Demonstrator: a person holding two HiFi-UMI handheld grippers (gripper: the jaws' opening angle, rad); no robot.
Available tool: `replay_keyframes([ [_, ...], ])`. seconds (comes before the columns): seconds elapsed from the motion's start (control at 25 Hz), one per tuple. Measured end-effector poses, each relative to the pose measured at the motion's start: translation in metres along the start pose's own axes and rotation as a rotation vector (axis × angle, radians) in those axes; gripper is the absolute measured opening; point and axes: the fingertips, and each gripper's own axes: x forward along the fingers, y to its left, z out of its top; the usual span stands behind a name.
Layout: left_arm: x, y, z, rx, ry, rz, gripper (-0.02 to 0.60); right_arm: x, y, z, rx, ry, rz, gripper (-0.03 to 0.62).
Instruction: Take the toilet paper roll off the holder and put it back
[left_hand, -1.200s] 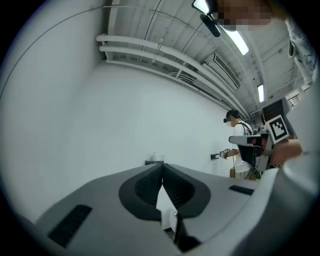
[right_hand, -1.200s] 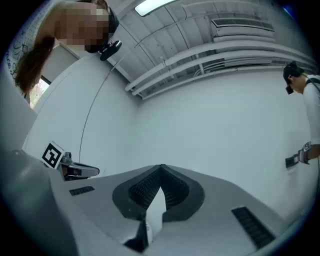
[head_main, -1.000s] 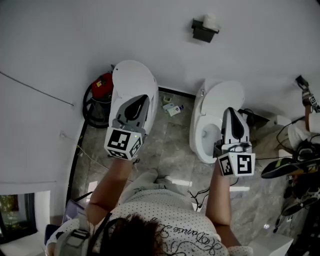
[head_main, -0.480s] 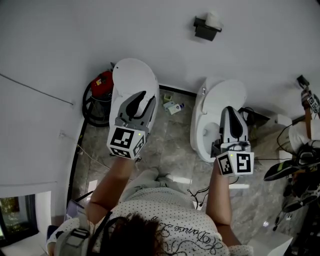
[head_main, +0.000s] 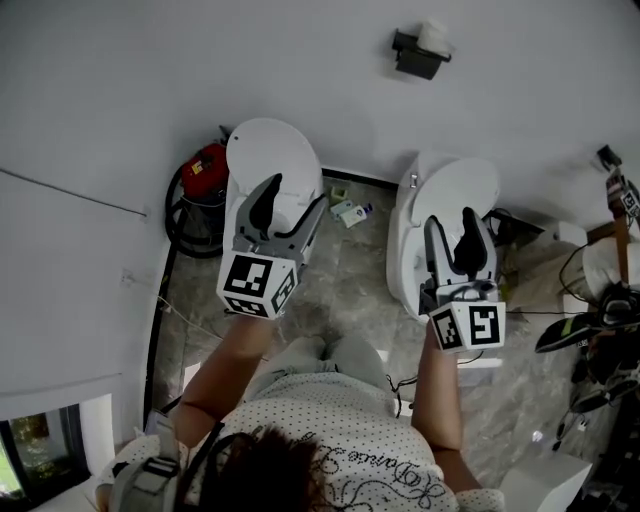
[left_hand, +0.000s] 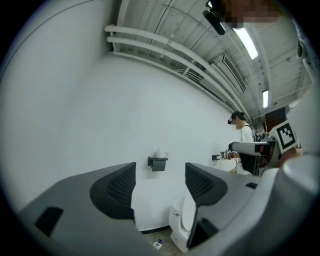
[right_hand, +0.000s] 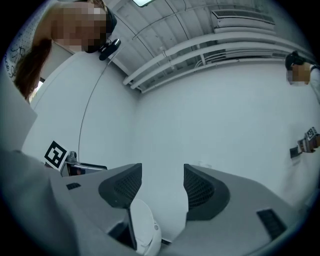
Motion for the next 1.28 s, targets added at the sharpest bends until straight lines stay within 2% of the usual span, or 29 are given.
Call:
replay_keyframes([
  [0.4,0.044,0.018,-0.011,-0.009,0.021,0.028,0.302,0.040,-0.032,-0.012,-0.001,0.009,0.018,0.265],
  [0.6,0.088,0.013,-0.021,-0.010,0.040,0.034,0.302,0.070,-0.067,-0.023,0.003,0.013,0.060,0.265],
  [0.92,0.161,0.012,-0.012,0.004,0.023,0.102,0.302,0.127,-0.130,-0.022,0.013,0.000,0.150,0.265],
  [1.28,0.203,0.008,-0.017,0.009,0.038,0.146,0.302,0.155,-0.173,-0.033,0.041,-0.002,0.186,0.262],
])
